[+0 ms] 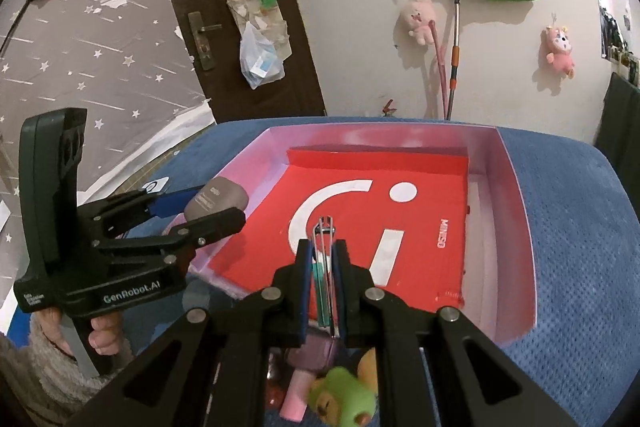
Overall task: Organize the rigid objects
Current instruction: 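Carry both items into the red box and release the nail clipper from the right gripper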
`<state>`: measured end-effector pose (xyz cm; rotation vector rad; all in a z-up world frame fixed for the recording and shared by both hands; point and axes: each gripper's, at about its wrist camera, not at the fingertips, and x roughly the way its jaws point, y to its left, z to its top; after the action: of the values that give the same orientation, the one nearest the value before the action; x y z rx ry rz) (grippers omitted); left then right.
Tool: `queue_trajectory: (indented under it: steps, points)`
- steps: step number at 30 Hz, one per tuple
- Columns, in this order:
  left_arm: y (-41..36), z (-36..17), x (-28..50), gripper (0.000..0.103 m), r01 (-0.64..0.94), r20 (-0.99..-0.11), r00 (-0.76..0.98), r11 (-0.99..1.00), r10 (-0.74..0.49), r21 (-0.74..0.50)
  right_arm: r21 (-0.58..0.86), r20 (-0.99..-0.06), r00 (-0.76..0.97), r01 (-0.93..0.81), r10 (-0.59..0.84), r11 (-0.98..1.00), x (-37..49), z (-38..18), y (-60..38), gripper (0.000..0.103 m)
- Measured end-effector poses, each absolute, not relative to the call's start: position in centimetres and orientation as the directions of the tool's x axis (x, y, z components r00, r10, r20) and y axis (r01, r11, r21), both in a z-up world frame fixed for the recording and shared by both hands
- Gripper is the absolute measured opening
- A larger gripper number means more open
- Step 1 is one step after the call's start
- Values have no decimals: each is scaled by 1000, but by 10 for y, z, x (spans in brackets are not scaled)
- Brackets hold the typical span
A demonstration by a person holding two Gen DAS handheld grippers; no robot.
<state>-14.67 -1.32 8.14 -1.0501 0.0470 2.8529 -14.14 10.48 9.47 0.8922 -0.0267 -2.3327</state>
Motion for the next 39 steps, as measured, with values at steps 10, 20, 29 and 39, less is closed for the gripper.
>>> queue_trajectory:
  steps: [10, 20, 29, 39]
  points:
    - [-11, 71, -186, 49, -96, -682, -728, -995, 69, 2, 240, -640, -556, 511, -530, -825, -187, 86, 99, 12]
    - [-15, 41, -218, 49, -78, -758, -649, -997, 62, -15, 241, -704, -525, 457, -478, -856, -226, 63, 96, 11]
    - [-23, 32, -227, 49, -70, -801, -596, -997, 60, -24, 222, -727, -516, 448, -453, -866, -234, 54, 94, 10]
    - [-20, 19, -235, 49, -90, -865, -500, -996, 48, -3, 199, -758, -506, 421, -411, -885, -237, 43, 94, 10]
